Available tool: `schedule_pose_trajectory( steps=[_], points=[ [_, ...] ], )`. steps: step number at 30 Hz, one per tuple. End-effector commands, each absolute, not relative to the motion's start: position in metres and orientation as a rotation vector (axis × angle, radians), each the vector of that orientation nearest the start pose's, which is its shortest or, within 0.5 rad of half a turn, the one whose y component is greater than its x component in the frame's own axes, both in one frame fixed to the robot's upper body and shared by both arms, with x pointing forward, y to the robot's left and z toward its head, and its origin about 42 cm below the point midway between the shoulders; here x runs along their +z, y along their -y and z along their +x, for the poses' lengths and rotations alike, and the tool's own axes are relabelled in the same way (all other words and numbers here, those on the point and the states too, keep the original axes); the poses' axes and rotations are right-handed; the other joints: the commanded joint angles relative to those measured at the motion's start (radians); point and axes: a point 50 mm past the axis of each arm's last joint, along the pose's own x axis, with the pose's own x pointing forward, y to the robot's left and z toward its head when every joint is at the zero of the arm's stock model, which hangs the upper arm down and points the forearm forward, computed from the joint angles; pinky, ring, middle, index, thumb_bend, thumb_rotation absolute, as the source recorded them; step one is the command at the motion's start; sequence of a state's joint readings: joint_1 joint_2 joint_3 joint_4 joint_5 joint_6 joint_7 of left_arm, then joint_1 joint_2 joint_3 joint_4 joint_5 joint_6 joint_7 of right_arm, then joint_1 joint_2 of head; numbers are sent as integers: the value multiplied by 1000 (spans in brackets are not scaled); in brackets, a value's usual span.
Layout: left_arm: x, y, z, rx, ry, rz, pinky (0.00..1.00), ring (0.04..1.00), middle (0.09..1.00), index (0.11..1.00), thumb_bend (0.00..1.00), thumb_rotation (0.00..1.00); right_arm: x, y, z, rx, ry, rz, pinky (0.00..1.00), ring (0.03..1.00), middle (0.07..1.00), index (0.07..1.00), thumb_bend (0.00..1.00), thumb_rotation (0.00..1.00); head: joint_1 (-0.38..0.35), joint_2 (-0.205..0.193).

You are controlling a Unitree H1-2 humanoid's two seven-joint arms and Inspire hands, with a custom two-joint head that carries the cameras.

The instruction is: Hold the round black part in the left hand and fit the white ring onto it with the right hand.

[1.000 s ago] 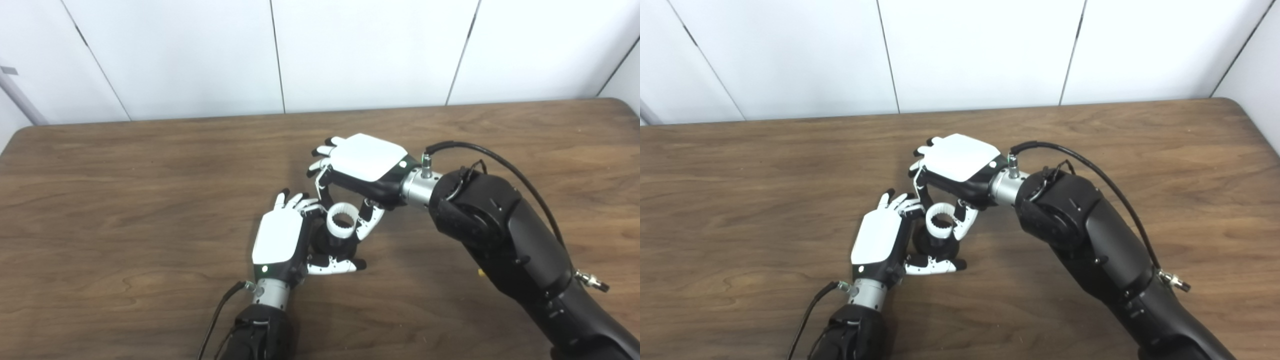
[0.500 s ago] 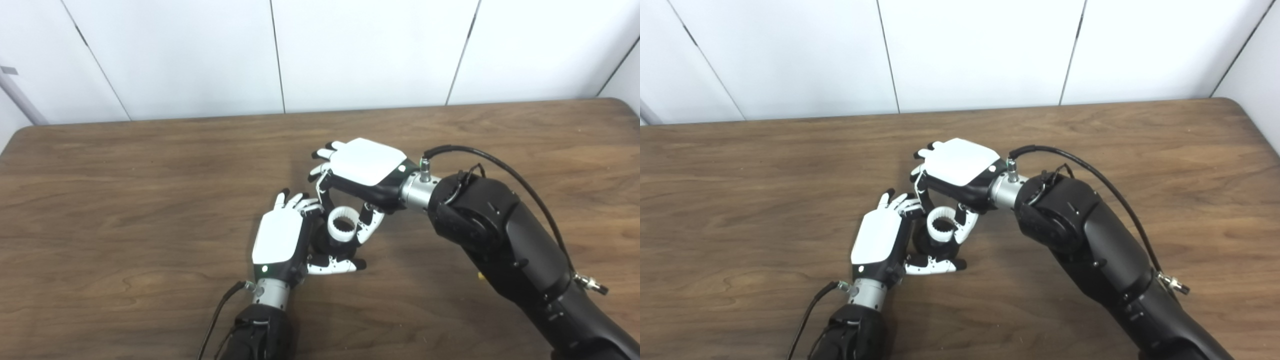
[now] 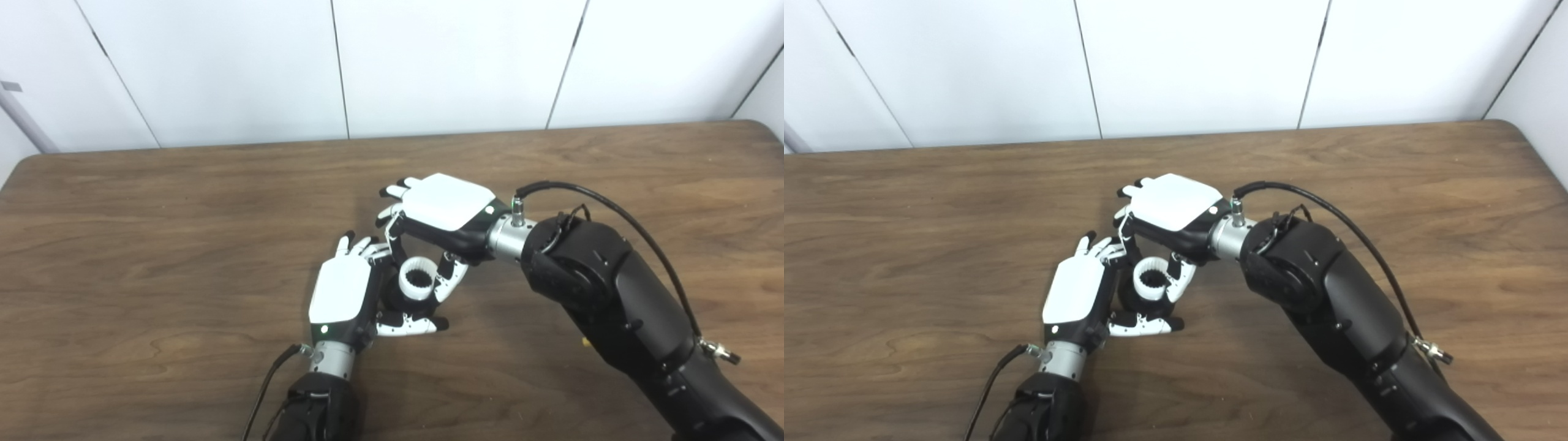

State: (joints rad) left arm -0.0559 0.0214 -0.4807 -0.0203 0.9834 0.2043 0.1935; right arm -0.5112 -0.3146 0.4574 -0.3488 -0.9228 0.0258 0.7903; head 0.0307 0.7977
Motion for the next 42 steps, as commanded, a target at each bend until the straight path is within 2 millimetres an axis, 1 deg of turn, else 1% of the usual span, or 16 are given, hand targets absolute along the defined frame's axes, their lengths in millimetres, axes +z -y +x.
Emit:
schedule_pose_trajectory(
  steps=[1,27,42],
  points=[
    [98,-84,264,-177,172,994,1000,884,776,483,524,51,288,122,345,754,529,-1509,1000,989,849,485,525,135,0,0],
    [97,-81,263,-169,167,981,1000,882,775,482,524,50,284,122,350,751,514,-1502,1000,989,850,486,524,133,1,5],
    [99,-81,264,-172,166,975,1000,887,776,484,524,50,283,119,350,763,515,-1492,1000,988,844,485,524,134,0,5]
  ],
)
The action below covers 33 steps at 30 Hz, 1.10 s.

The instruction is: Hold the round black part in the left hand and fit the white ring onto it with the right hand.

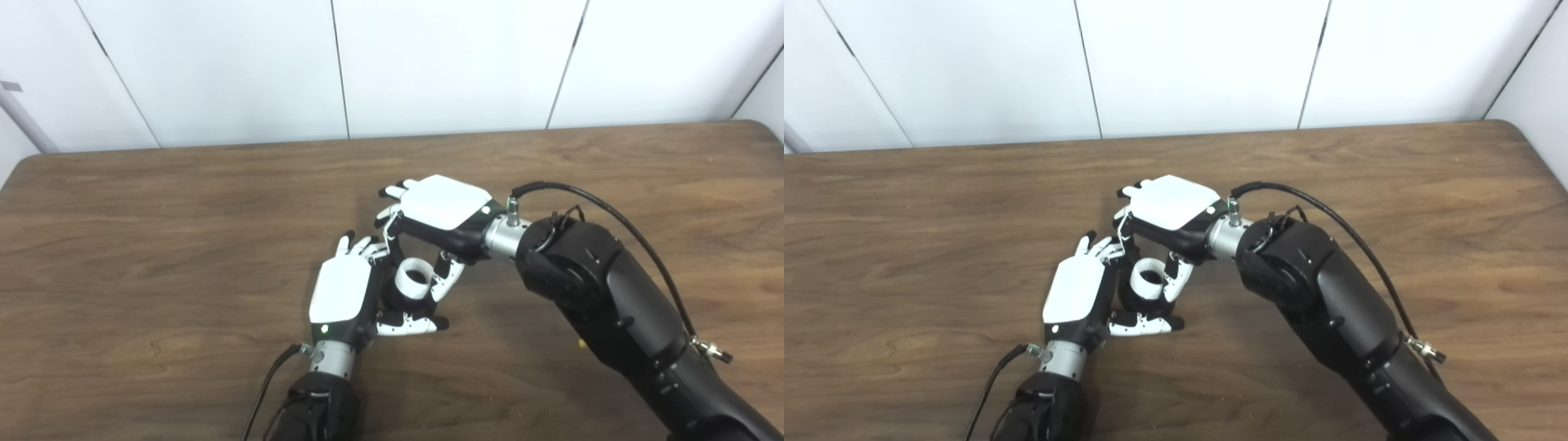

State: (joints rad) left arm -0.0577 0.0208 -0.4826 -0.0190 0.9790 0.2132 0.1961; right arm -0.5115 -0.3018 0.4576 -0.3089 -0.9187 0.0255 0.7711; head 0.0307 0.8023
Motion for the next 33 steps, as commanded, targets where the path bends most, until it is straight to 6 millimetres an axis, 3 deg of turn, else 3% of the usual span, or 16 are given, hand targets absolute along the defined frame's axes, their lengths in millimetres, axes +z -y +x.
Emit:
schedule_pose_trajectory(
  steps=[1,33],
  points=[
    [99,-80,265,-172,167,976,1000,885,775,484,524,50,283,119,350,763,516,-1491,998,988,843,485,524,134,1,1],
    [101,-80,264,-170,173,983,1000,890,780,483,524,51,280,123,349,772,491,-1493,999,983,843,485,525,136,7,5]
  ],
)
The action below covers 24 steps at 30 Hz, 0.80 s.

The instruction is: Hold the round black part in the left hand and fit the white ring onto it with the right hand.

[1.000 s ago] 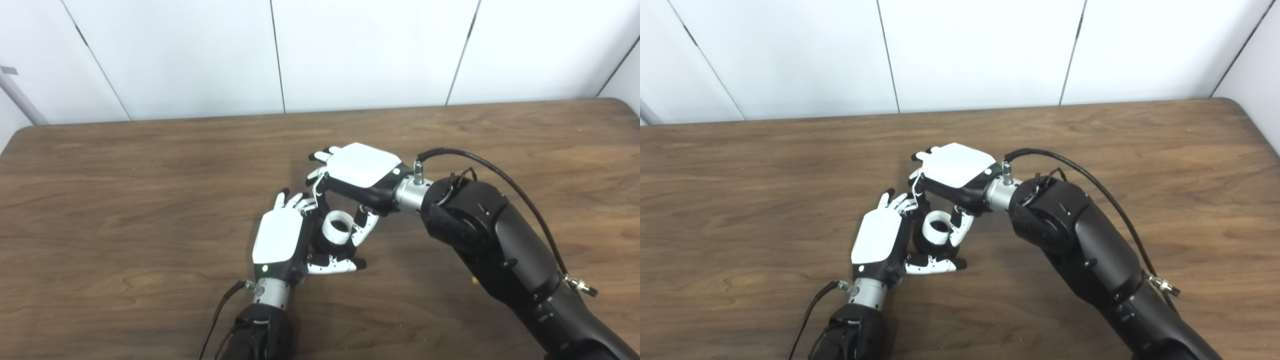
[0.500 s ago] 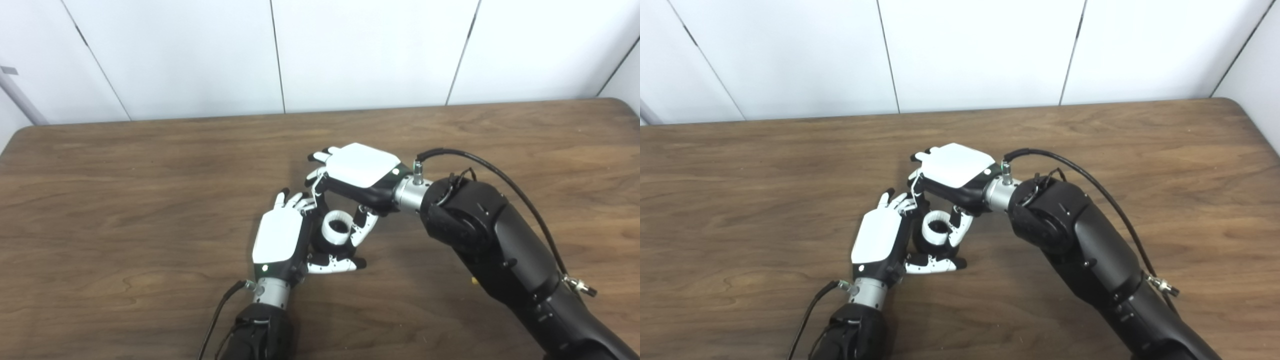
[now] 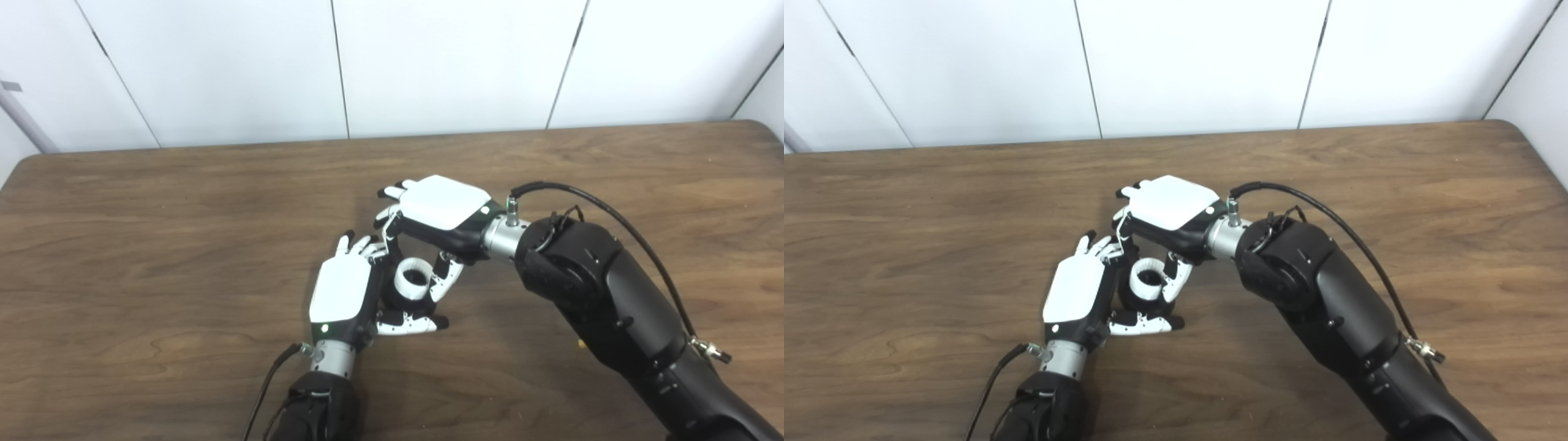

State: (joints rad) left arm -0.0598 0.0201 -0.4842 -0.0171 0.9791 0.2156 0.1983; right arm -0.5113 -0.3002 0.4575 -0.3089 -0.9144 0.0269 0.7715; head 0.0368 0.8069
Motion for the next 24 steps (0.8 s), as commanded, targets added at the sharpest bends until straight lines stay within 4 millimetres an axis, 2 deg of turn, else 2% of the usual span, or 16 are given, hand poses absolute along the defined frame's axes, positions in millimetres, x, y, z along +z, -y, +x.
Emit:
schedule_pose_trajectory(
  steps=[1,24],
  points=[
    [101,-80,264,-171,171,983,1000,891,781,483,524,51,280,123,349,772,491,-1493,999,983,844,485,525,136,-1,3],
    [102,-78,264,-168,162,978,1000,888,782,484,524,50,275,121,347,783,508,-1491,996,969,830,484,525,137,0,7]
  ],
)
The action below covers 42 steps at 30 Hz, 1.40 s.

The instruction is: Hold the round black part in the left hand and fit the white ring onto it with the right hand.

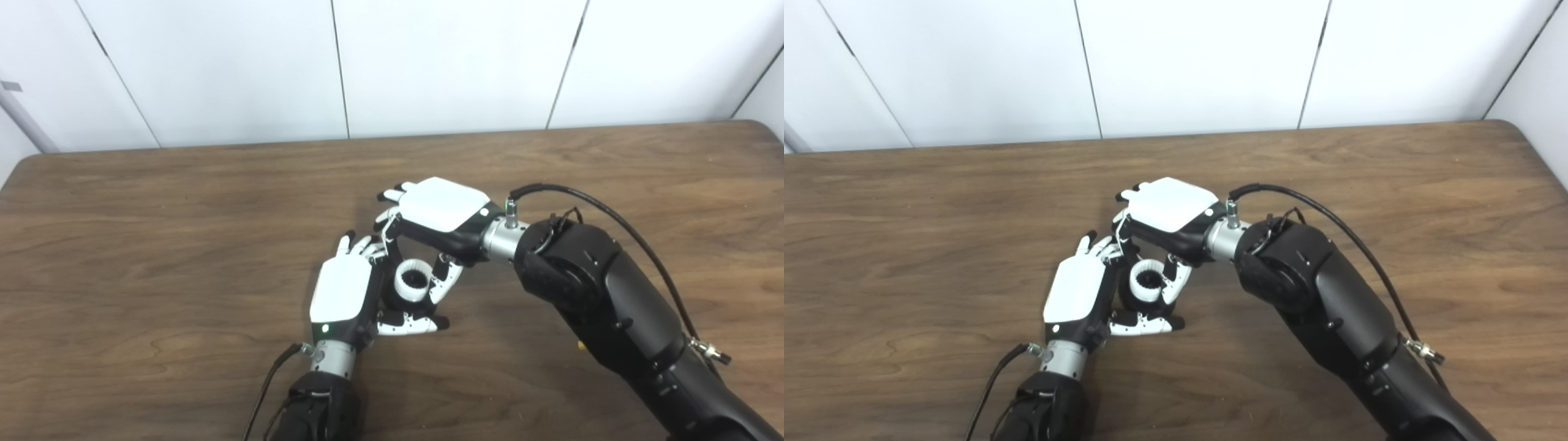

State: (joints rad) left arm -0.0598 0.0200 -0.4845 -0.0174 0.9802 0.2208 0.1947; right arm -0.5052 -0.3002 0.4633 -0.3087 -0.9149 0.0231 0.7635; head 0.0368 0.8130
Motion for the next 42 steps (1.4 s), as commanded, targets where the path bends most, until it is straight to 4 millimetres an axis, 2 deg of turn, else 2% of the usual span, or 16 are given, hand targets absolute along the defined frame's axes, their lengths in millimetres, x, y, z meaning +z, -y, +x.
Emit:
schedule_pose_trajectory(
  steps=[1,21,34,35,36,37,39,42],
  points=[
    [102,-78,264,-168,162,977,1000,887,782,484,524,51,275,121,347,783,507,-1491,995,965,827,483,525,137,0,1],
    [102,-77,264,-167,172,983,1000,888,780,483,524,51,272,124,346,783,477,-1489,999,965,827,484,525,138,-1,2],
    [102,-77,264,-167,168,982,1000,890,779,483,524,51,272,125,346,780,466,-1504,1000,979,858,492,525,153,-1,2],
    [102,-77,264,-167,167,981,1000,890,778,483,524,51,272,125,346,780,467,-1505,1000,979,859,542,743,201,-1,2],
    [102,-77,264,-168,166,981,1000,890,777,483,524,51,272,125,346,780,465,-1508,1000,978,859,568,859,227,-1,2],
    [102,-78,264,-169,165,980,1000,890,778,484,524,51,272,125,346,779,464,-1513,1000,978,862,590,934,246,-1,2],
    [102,-78,264,-171,164,975,1000,892,778,484,524,51,272,125,346,778,464,-1519,1000,977,865,607,981,257,-3,1],
    [102,-78,264,-169,171,974,1000,888,775,484,524,51,273,125,346,776,462,-1518,1000,976,866,615,1000,259,-3,1]
  ],
)
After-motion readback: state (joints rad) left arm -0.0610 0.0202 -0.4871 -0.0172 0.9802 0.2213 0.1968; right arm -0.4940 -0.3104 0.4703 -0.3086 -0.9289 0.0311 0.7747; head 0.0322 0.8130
